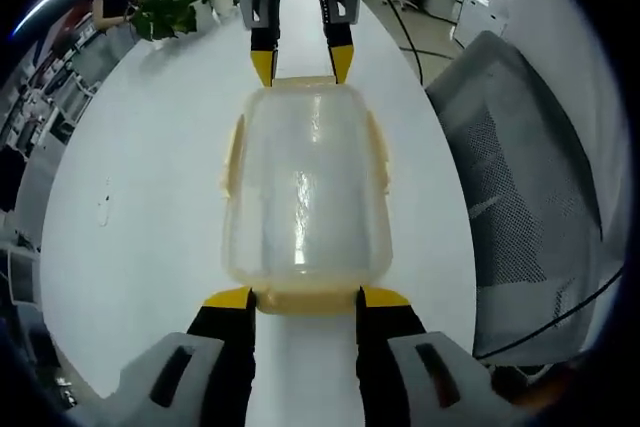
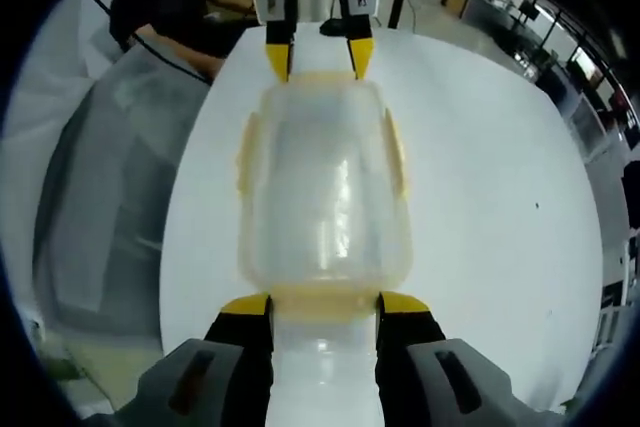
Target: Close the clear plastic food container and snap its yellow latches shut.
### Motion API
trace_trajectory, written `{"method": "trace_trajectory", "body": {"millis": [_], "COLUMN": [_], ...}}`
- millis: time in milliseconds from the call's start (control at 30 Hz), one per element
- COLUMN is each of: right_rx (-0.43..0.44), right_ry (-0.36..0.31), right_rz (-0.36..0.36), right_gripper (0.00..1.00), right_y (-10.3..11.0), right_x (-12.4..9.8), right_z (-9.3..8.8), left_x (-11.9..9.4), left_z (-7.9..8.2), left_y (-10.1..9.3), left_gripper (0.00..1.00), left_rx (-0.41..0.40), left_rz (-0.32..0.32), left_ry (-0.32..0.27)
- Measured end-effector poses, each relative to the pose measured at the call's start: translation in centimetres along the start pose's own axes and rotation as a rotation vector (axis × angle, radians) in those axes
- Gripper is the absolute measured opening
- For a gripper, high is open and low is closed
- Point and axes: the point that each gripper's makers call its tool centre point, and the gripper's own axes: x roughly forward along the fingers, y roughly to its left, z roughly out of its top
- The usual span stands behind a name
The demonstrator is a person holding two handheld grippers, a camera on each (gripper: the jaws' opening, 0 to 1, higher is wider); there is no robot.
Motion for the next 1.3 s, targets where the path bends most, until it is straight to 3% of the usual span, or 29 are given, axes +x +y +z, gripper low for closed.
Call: {"method": "trace_trajectory", "body": {"millis": [1300], "right_rx": [0.002], "right_ry": [0.016], "right_rz": [0.009], "right_gripper": [0.38], "right_y": [-0.1], "right_x": [-1.9], "right_z": [-5.3], "left_x": [2.4], "left_z": [5.2], "left_y": [0.2], "left_gripper": [0.38], "left_rx": [-0.004], "left_rz": [-0.006], "left_ry": [-0.024]}}
